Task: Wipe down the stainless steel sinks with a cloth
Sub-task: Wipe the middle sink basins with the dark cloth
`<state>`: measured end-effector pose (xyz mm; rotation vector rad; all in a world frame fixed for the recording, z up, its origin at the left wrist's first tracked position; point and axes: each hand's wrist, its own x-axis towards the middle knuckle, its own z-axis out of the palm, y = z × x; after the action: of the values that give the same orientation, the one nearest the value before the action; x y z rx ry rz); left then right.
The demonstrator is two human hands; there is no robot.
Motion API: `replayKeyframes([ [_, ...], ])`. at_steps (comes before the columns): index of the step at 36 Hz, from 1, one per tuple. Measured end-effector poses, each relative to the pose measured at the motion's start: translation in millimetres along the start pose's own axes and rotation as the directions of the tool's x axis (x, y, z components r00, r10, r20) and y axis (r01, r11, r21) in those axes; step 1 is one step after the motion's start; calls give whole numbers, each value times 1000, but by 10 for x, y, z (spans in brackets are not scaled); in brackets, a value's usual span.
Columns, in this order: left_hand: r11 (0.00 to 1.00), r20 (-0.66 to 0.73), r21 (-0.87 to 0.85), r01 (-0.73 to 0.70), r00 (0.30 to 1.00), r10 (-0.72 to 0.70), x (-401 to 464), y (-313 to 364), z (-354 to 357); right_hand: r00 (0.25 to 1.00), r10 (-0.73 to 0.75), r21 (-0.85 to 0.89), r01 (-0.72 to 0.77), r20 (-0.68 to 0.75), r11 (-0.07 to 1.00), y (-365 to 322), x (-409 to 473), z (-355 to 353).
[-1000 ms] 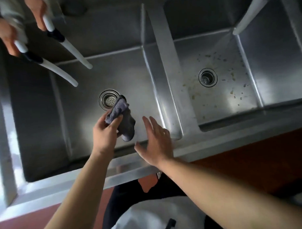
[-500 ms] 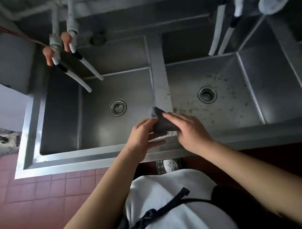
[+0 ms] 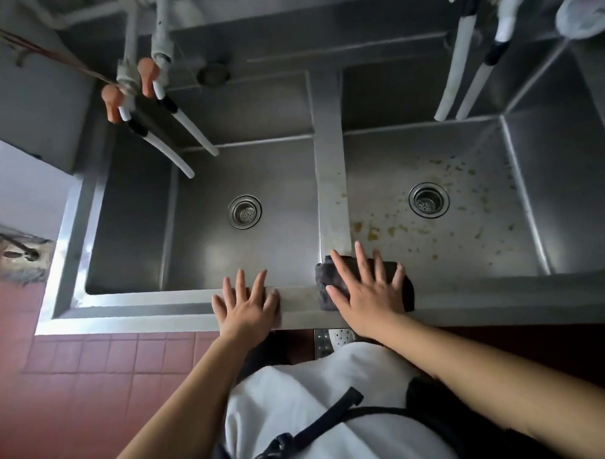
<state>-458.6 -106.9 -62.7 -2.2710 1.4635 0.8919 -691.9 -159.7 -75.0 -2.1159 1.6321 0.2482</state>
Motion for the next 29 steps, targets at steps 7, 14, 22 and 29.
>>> replayKeyframes([
  [7,996,176,31,78,981,-82,86,49,-167,997,43,135,-33,-71,990,-185,541,-77],
  [14,999,189,16,39,981,-41,123,-38,-102,975,187,310,-143,-118,940,-247,1726,-587],
  [22,1000,79,-14,27,997,-26,167,-112,92,963,225,332,-165,-151,929,-222,2927,-1110],
  [29,1000,67,-18,14,998,-13,165,-128,107,963,227,328,-169,-148,930,-220,2986,-1137],
])
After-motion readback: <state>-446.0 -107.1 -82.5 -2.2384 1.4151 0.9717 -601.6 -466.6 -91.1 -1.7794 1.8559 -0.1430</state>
